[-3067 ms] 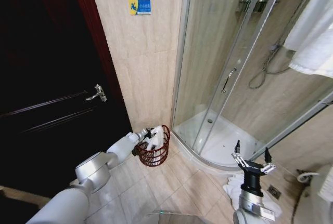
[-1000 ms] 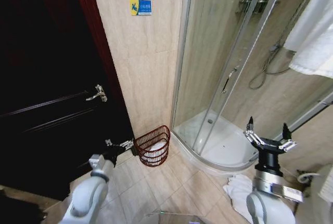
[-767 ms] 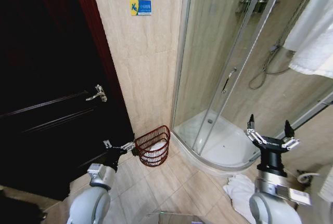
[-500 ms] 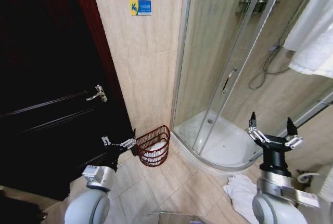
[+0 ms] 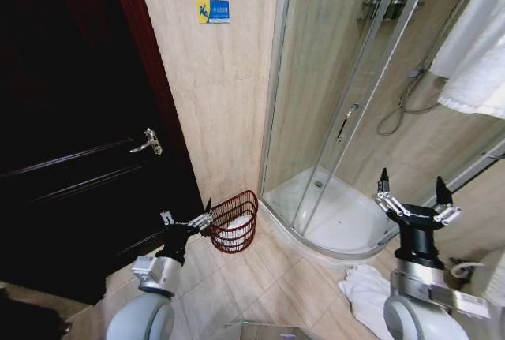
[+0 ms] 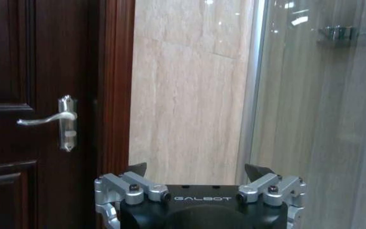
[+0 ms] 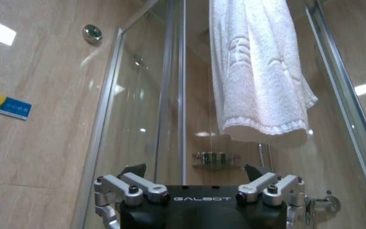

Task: Discard the used towel into the hamper.

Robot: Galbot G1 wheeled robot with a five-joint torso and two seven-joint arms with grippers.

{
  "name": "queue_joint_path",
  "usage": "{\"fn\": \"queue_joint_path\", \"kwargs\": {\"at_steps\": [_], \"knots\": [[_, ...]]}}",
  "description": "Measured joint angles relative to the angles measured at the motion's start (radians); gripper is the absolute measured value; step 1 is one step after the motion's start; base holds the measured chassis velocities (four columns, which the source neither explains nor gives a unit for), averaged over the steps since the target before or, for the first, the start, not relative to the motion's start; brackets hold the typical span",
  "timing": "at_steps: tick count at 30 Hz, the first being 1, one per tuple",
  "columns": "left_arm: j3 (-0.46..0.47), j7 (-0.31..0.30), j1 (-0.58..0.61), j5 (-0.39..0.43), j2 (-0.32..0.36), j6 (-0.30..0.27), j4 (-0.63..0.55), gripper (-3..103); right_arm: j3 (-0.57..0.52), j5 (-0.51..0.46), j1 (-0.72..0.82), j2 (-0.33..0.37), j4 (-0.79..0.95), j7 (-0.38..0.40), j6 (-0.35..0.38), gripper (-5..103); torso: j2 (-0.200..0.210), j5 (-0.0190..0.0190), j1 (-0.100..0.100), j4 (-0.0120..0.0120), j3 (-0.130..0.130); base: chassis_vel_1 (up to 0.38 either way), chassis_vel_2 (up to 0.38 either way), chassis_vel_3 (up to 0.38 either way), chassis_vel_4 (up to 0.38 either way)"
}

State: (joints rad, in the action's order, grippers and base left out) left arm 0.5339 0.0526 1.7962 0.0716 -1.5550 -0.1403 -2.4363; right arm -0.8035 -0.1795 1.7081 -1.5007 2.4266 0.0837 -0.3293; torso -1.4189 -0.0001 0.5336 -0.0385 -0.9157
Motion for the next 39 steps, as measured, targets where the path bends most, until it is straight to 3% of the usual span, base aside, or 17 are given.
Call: {"fn": "queue_joint_path", "kwargs": {"at_steps": [13, 32, 39], "knots": [[-0.003, -0.002, 0.000, -0.003, -0.001, 0.000, 0.003, 100, -0.036, -0.044, -0.002, 0.035, 0.017, -0.028, -0.029, 100, 0.000, 0.0001, 0.000, 0.0000, 0.000, 0.000, 0.000, 0.000, 0.000], [-0.002, -0.004, -0.001, -0.002, 0.000, 0.000, 0.004, 100, -0.421, -0.322, 0.011, 0.186, 0.057, -0.046, -0.042, 100, 0.000, 0.0002, 0.000, 0.0000, 0.000, 0.000, 0.000, 0.000, 0.000], [-0.002, -0.004, -0.001, -0.001, 0.000, 0.000, 0.004, 100, -0.583, -0.405, -0.033, 0.281, 0.021, -0.046, -0.024, 100, 0.000, 0.0003, 0.000, 0.0000, 0.000, 0.000, 0.000, 0.000, 0.000]]}}
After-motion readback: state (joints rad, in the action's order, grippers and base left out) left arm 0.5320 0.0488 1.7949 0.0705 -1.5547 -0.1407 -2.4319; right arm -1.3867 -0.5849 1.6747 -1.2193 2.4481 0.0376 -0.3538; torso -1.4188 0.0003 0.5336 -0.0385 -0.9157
